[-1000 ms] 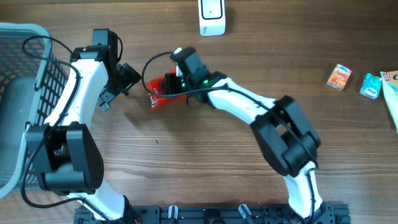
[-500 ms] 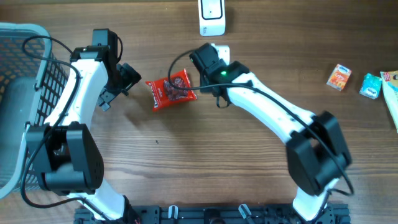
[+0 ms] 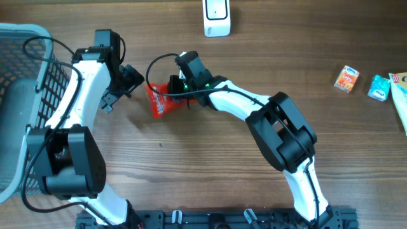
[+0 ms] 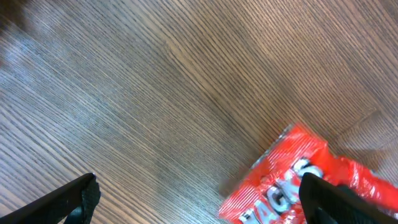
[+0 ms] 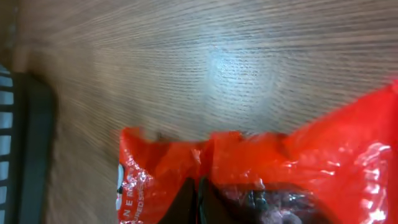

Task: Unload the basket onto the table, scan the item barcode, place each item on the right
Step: 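Grasp the red snack bag with the right gripper and lift it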

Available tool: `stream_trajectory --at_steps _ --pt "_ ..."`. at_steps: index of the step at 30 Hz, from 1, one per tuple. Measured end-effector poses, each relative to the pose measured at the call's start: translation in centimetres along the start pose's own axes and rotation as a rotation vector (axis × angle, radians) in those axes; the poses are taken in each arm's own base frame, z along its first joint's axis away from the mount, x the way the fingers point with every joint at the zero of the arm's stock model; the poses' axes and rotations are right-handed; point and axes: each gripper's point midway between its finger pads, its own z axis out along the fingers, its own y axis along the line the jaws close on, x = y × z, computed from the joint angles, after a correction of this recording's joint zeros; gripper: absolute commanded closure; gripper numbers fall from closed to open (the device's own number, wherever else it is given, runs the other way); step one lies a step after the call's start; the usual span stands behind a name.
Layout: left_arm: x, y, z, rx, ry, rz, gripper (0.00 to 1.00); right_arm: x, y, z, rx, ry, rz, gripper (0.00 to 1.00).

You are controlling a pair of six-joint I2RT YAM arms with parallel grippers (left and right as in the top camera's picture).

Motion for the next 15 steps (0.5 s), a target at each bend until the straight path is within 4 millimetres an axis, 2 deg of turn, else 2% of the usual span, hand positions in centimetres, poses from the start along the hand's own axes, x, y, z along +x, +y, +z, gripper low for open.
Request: stream_trajectory --at_steps 1,3,5,6,7,9,10,11,12,14,15 --pt "0.0 0.0 0.0 0.000 0.000 0.000 0.00 0.3 -0.5 -0.3 0.033 0.016 0.011 0.96" --pt "0.0 0.0 0.0 0.000 0.000 0.000 0.00 1.0 -2.7 -2.6 0.179 0.055 0.048 0.96" --pt "0.0 0.0 0.0 -0.001 0.001 0.000 0.00 1.2 -6.3 -5.8 0.363 0.070 0.088 0.95" --pt "0.0 0.0 0.0 -0.001 0.000 0.000 0.00 1.5 -9.0 -8.4 0.505 0.073 0.106 0.96" --pt "0.0 0.0 0.0 0.000 0.000 0.000 0.00 1.5 -10.4 -9.6 0.579 0.067 0.109 0.96" --pt "0.0 0.0 0.0 0.000 0.000 0.000 0.00 1.9 -11.9 -11.7 0.676 0.068 0.103 0.95" --pt "0.0 0.0 0.0 0.000 0.000 0.000 0.00 1.8 -12.3 -12.6 0.716 0.055 0.094 0.86" --pt "0.0 0.0 0.0 0.000 0.000 0.000 0.00 0.9 -11.6 -13.7 0.715 0.015 0.080 0.66" --pt "0.0 0.0 0.0 0.000 0.000 0.000 0.00 0.0 -10.8 -14.9 0.704 -0.019 0.063 0.57" --pt "0.0 0.0 0.0 0.000 0.000 0.000 0.00 -1.7 -8.1 -18.1 0.650 -0.096 0.030 0.66" --pt "0.0 0.0 0.0 0.000 0.000 0.000 0.00 -1.8 -7.0 -19.8 0.624 -0.105 0.024 0.69"
